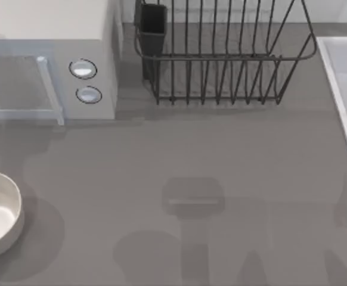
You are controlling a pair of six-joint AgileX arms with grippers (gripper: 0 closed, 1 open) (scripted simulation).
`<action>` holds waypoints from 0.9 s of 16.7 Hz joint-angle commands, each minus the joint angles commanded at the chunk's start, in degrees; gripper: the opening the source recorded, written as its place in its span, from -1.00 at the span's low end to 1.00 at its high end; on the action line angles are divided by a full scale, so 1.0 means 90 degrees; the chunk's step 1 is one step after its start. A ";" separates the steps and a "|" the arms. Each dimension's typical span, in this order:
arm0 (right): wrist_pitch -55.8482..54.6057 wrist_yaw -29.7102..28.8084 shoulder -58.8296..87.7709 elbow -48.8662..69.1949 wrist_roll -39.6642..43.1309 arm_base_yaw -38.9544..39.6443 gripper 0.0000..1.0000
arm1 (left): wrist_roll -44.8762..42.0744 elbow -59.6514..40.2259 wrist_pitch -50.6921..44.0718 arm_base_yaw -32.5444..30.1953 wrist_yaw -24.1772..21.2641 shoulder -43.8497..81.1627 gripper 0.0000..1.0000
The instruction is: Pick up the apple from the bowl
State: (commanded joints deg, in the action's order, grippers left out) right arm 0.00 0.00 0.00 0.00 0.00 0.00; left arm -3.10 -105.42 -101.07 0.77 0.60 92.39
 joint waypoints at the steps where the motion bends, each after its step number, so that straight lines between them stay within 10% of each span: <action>1: 0.0000 0.0000 0.0000 0.0000 0.0000 0.0000 1.00 | -0.0013 0.0018 0.0015 0.0031 0.0004 0.0018 -1.00; 15: 0.0000 0.0000 0.0000 0.0000 0.0000 0.0000 1.00 | 0.3565 0.1107 0.2354 -0.3462 -0.0069 0.1465 -1.00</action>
State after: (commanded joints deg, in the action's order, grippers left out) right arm 0.00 0.00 0.00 0.00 0.00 0.00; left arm 28.99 -95.46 -79.89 -30.39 -0.02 105.57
